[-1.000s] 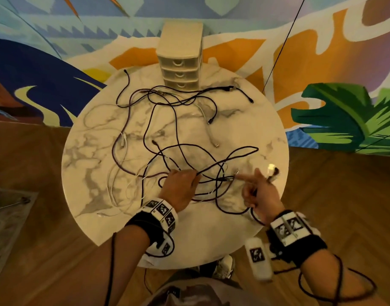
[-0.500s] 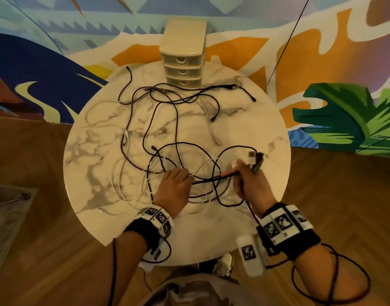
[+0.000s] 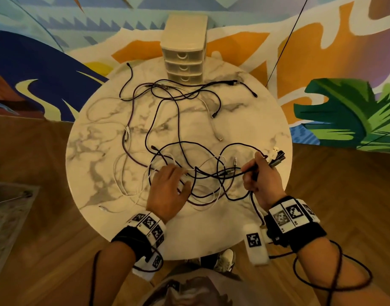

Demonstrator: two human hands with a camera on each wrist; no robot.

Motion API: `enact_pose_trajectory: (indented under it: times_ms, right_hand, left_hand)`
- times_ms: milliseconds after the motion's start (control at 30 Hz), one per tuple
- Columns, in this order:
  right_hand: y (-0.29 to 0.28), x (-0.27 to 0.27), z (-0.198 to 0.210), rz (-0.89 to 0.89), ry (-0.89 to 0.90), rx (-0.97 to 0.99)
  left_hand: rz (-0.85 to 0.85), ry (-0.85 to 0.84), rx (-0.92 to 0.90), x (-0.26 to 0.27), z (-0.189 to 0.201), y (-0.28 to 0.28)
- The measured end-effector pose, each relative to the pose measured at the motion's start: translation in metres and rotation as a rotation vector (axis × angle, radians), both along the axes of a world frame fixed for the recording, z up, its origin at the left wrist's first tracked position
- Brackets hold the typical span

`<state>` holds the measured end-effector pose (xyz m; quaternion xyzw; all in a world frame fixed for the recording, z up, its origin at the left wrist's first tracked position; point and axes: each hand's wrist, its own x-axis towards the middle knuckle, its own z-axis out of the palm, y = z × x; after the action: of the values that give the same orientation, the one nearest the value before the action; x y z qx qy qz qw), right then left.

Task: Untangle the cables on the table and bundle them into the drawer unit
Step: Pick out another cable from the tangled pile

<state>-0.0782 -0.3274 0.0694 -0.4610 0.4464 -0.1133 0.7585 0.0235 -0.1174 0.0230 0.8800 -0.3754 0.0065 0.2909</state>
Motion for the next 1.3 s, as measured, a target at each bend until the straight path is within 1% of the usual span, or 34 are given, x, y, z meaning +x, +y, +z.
enact_pose_trajectory:
  times_ms: [67, 133, 200, 300, 367, 433, 500, 533, 600, 700, 800, 867, 933, 1000, 1133, 1200, 1233, 1300]
  right_hand:
    - [0.003, 0.0, 0.001, 0.0, -0.008, 0.026]
    - [0.003, -0.001, 0.002, -0.009, -0.025, 0.06]
    - [-0.002, -0.003, 0.002, -0.055, -0.065, 0.12]
    - [-0.016, -0.009, 0.002, -0.153, -0.188, 0.235]
    - [-0.019, -0.015, 0.001, -0.142, -0.236, 0.285]
    - [-0.008, -0.017, 0.0, -0.048, -0.225, 0.292]
    - [0.01, -0.015, -0.001, 0.086, -0.189, 0.243]
    - [0.018, -0.014, -0.002, 0.154, -0.179, 0.202]
    - [0.028, -0.012, -0.003, 0.235, -0.175, 0.14]
    - [0.025, -0.01, 0.0, 0.2, -0.211, 0.148]
    - [0.018, -0.012, 0.002, 0.169, -0.245, 0.149]
    - [0.021, -0.013, 0.003, 0.217, -0.213, 0.117]
    - [0.029, -0.014, 0.005, 0.299, -0.169, 0.066]
    - [0.035, -0.013, 0.006, 0.381, -0.132, -0.038]
    - [0.033, -0.015, 0.002, 0.53, -0.154, -0.167]
    - [0.032, -0.017, -0.003, 0.597, -0.103, -0.259]
    - [0.032, -0.017, -0.007, 0.596, -0.068, -0.308]
    - [0.03, -0.014, -0.015, 0.528, -0.027, -0.42]
  left_hand:
    - [-0.031, 0.197, 0.059, -0.002, 0.005, -0.02]
    - [-0.089, 0.394, 0.183, -0.002, 0.005, -0.039]
    - [-0.17, 0.503, 0.285, 0.0, -0.001, -0.048]
    - [-0.268, 0.647, 0.396, 0.001, -0.003, -0.04]
    - [-0.288, 0.684, 0.399, 0.002, 0.006, -0.039]
    - [-0.274, 0.592, 0.334, 0.003, 0.021, -0.046]
    - [-0.245, 0.468, 0.282, -0.001, 0.033, -0.059]
    - [-0.228, 0.429, 0.276, -0.005, 0.037, -0.064]
    - [-0.205, 0.405, 0.333, -0.012, 0.035, -0.068]
    - [-0.109, 0.469, 0.456, -0.01, 0.027, -0.066]
    - [-0.044, 0.488, 0.488, -0.001, 0.025, -0.068]
    - [-0.067, 0.472, 0.506, -0.001, 0.027, -0.072]
    - [-0.149, 0.39, 0.592, -0.006, 0.03, -0.075]
    - [-0.2, 0.322, 0.642, -0.015, 0.03, -0.076]
    - [-0.16, 0.336, 0.672, -0.021, 0.031, -0.069]
    - [-0.165, 0.316, 0.676, -0.021, 0.032, -0.069]
    - [-0.171, 0.287, 0.676, -0.022, 0.034, -0.07]
    - [-0.198, 0.217, 0.663, -0.024, 0.036, -0.073]
